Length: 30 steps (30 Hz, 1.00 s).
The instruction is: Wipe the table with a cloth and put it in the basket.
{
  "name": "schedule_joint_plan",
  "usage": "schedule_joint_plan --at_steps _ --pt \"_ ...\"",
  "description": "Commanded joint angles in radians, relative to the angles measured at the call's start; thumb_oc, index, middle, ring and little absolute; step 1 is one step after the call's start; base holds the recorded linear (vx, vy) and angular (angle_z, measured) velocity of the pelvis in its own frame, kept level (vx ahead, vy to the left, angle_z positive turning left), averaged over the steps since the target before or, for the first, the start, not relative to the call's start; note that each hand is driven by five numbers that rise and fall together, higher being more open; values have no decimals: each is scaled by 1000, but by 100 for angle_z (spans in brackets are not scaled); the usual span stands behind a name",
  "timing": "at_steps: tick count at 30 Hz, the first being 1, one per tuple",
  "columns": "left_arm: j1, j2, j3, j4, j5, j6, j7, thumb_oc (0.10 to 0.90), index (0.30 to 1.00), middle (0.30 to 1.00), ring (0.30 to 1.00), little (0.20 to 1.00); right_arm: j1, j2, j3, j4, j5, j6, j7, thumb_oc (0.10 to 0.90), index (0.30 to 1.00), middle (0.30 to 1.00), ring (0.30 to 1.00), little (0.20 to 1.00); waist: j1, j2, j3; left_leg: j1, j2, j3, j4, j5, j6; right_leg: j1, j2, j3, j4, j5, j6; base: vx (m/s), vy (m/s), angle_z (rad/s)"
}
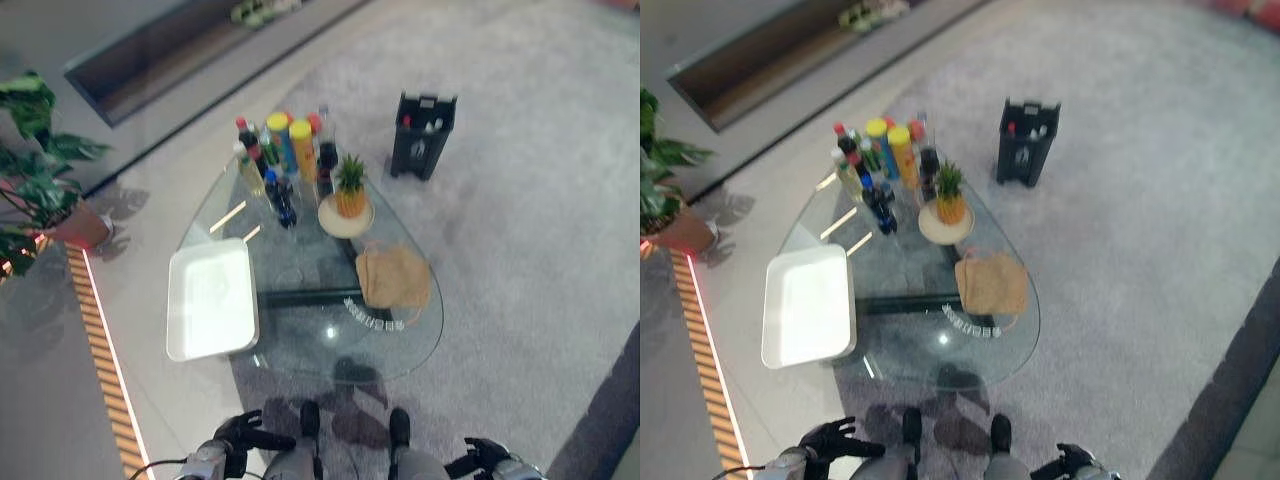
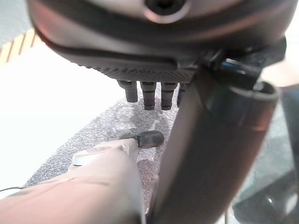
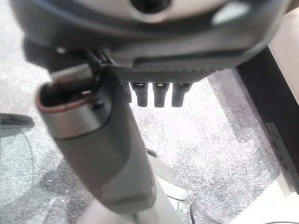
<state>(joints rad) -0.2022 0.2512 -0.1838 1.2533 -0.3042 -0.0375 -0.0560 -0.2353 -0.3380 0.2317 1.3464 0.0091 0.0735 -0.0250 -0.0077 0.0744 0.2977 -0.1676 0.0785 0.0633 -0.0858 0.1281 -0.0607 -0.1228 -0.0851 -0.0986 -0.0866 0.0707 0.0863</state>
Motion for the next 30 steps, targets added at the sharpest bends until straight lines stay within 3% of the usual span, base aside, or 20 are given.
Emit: schedule_joint_plan --at_steps 1,4,10,18,30 --pt "-81 53 1 33 -84 -49 35 800 900 900 900 900 -51 -34 51 3 42 15 -10 800 900 900 900 900 -6 -51 63 -16 -21 -21 -1 -50 -4 -64 -23 9 8 30 12 -68 -30 -5" --pt "-138 82 -2 18 -130 -67 34 800 900 900 900 900 -91 -47 62 -15 75 15 -28 800 900 900 900 900 5 -58 127 -79 -23 -31 9 -20 -3 -146 -14 2 91 9 1 -130 -44 -2" --pt "-175 118 8 -40 -210 -61 33 800 900 900 900 900 -138 -85 38 -46 144 5 -64 800 900 900 900 900 23 -62 211 -351 -70 -74 338 -76 4 -383 -29 -20 378 -68 -16 -151 -52 10" --pt "-151 127 45 -68 -246 -33 26 800 900 900 900 900 -160 -96 10 -79 174 -4 -91 800 900 900 900 900 36 -67 213 -541 -63 -85 574 -160 17 -568 -21 5 597 -146 -40 -36 -30 12" --pt "-143 119 47 -105 -342 -42 21 800 900 900 900 900 -153 -95 -8 -104 188 -53 -140 800 900 900 900 900 42 -65 222 -718 -49 -104 702 -186 26 -741 -23 9 741 -173 -63 -11 -18 -2"
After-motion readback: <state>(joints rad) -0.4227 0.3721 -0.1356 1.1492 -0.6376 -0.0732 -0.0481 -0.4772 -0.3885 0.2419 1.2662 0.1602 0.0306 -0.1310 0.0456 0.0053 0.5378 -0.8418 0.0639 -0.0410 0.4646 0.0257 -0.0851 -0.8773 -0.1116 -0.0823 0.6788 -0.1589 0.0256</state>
